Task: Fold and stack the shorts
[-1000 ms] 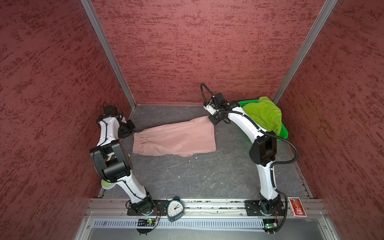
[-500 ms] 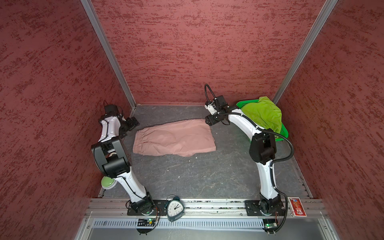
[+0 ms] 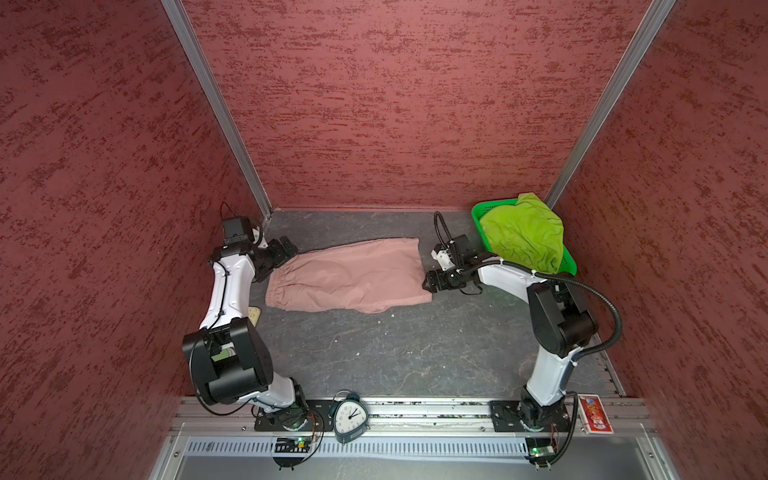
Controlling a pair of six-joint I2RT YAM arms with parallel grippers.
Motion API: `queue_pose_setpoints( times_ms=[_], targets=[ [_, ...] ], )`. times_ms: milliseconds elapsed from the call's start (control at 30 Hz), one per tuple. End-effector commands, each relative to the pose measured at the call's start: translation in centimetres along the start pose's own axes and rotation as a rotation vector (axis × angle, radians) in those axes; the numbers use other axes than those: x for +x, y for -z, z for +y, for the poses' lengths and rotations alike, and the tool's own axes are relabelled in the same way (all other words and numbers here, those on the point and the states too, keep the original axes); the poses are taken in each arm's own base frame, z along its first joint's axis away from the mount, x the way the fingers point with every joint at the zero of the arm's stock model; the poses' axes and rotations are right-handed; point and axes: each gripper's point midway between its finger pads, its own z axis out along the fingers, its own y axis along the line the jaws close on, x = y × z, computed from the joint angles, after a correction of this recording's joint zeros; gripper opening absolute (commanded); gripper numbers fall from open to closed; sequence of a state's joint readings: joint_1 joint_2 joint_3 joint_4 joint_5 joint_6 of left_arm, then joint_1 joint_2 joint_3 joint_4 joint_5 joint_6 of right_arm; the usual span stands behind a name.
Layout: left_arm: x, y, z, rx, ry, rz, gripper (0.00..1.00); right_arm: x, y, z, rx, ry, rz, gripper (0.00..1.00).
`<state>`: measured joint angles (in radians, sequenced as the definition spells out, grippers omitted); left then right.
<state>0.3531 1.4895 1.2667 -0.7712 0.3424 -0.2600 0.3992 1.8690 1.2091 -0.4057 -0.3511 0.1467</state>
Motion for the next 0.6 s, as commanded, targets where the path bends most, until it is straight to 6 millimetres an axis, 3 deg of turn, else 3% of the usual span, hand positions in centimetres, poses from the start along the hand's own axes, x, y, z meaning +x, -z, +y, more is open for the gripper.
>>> queue_pose_setpoints(
  times_ms=[0,233,367,567],
  targets=[
    [0.1,0.5,-0.8,0.034,-0.006,-0.021,0.99,-2.7,-1.0,0.9,-0.078,-0.007,-0.088,0.90],
    [1.4,-0.1,-0.6,0.023,-0.010,0.010,0.99,-2.0,-3.4,2.2,-0.172,-0.050,-0.062,0.81],
    [1.7,-0.2,-0.8,0.027,-0.016,0.018,0.99,-1.6,-3.8,3.1,-0.240,-0.077,-0.064,0.60],
    [2.6,-0.2,-2.2,0.039,-0.050,0.029,0.99,-2.6,-4.1,4.2,-0.290,-0.086,-0.085,0.19]
  ],
)
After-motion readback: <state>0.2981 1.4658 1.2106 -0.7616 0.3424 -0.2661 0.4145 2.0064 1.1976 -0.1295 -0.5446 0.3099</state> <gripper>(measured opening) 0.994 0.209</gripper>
